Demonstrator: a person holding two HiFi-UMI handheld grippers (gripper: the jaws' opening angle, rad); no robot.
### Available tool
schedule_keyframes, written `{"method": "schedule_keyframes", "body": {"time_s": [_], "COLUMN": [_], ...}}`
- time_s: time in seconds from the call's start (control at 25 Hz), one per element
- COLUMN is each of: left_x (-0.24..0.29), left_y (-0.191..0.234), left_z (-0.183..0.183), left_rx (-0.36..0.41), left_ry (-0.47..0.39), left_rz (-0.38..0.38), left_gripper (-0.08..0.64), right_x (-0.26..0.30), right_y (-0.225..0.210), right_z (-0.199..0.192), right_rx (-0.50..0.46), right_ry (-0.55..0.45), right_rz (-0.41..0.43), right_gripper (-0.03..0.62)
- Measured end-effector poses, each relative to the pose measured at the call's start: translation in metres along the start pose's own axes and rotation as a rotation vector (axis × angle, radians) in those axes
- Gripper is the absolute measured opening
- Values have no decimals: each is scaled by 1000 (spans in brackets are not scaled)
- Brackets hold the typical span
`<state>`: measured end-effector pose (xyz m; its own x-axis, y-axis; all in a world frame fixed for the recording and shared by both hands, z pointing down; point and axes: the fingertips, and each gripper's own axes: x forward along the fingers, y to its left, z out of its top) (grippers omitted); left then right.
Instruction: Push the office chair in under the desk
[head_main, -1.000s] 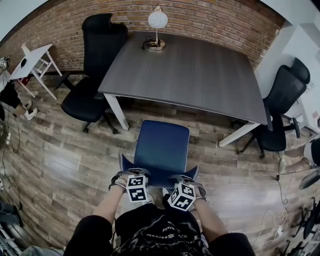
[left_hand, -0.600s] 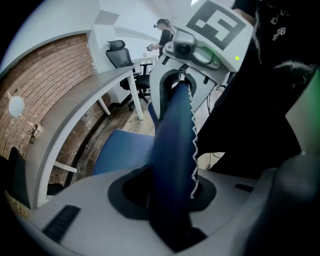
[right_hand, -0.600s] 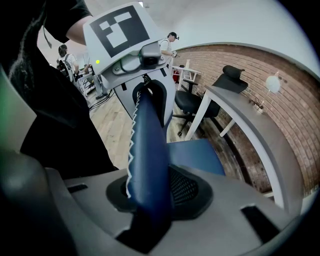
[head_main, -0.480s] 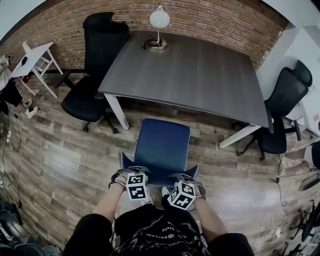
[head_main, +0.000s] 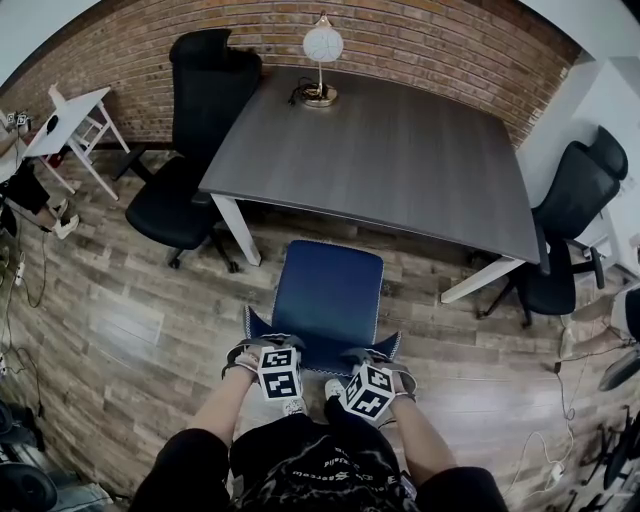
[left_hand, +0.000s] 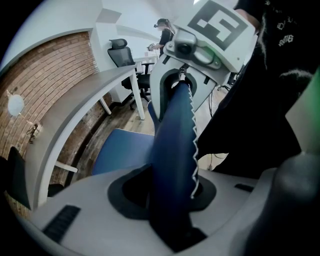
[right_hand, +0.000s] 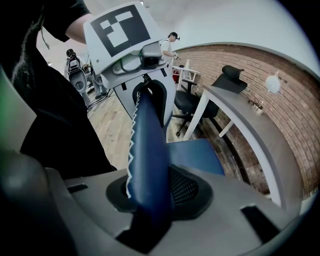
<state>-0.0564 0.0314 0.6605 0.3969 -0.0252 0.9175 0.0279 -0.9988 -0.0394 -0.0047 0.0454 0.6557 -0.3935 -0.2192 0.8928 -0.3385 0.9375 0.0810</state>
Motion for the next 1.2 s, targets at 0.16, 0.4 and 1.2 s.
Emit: {"method": "schedule_keyframes", "body": {"time_s": [0.16,0.4,1.2], "left_x": [0,2,4], "left_y": [5,13,35], "left_z": [2,4,5], "left_rx": [-5,-6,5], "left_ry": [5,1,2], "left_rz": [-9,1,-8], "left_gripper": [127,127,127], "right_x": [-1,1,4], "right_y": [-6,-14,-36], "right_z": [0,0,4], "right_rx": [-5,-4,0], "right_ry": [1,-1,-2], "right_rz": [4,0,-10], "right_gripper": [101,101,101]}}
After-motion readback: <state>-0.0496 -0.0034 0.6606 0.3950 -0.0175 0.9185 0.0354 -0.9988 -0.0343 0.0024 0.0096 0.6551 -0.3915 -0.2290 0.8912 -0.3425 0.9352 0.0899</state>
